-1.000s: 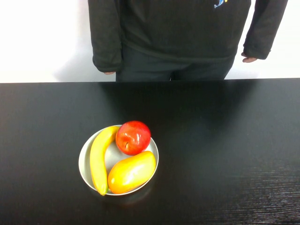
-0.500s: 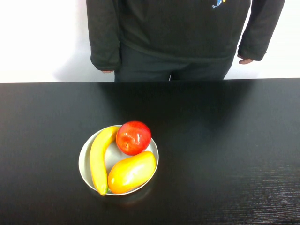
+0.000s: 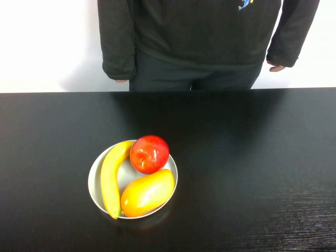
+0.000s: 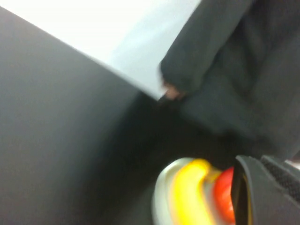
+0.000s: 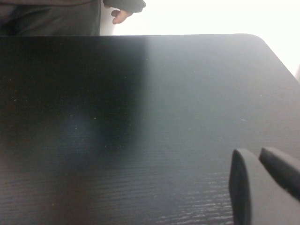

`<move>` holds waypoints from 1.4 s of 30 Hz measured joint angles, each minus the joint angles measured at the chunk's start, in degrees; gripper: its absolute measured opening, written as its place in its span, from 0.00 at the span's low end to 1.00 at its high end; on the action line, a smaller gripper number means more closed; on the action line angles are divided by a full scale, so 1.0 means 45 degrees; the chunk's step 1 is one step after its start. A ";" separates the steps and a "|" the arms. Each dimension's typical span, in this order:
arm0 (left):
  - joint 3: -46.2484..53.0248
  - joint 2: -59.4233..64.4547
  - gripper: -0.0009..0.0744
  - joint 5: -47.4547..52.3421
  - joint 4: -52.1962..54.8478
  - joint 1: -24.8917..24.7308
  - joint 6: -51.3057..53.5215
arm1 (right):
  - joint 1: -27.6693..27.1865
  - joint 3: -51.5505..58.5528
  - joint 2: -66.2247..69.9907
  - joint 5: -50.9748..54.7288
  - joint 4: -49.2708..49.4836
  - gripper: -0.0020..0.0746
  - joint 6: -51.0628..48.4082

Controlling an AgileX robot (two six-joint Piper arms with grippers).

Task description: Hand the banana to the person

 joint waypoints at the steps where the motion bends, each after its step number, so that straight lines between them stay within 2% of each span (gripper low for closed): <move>1: 0.0000 0.0000 0.01 -0.0333 -0.0182 0.0000 -0.0466 | 0.0000 0.0000 0.0000 0.0000 0.0000 0.02 0.0000; 5: 0.0000 0.0000 0.01 -0.1139 -0.0265 0.0000 -0.1083 | 0.0000 0.0000 0.0000 0.0000 0.0000 0.02 0.0000; 8: 0.0000 0.0000 0.01 -0.0960 -0.0385 0.0000 -0.1248 | 0.0000 0.0000 0.0000 0.0000 0.0000 0.02 0.0000; 11: -0.0511 0.0027 0.01 0.0525 -0.0442 0.0000 -0.1302 | 0.0000 0.0000 0.0000 0.0000 0.0000 0.02 0.0000; 15: -0.2389 0.1006 0.01 0.2655 -0.0465 0.0000 -0.0671 | 0.0000 0.0000 0.0000 0.0000 0.0000 0.02 0.0000; 24: -0.7942 0.6435 0.01 0.9496 -0.0396 0.0000 0.3210 | 0.0000 0.0000 0.0000 0.0000 0.0000 0.02 0.0000; 31: -1.0610 1.1341 0.01 1.0967 -0.0745 -0.0063 0.4596 | 0.0000 0.0000 0.0000 0.0000 0.0000 0.02 0.0000; 35: -1.1249 1.3708 0.01 1.0940 -0.0968 -0.1047 0.4861 | 0.0000 0.0000 0.0000 0.0000 0.0000 0.02 0.0000; 42: -1.2297 1.7104 0.01 1.0110 0.0095 -0.4169 0.3566 | 0.0000 0.0000 0.0000 0.0000 0.0000 0.02 0.0000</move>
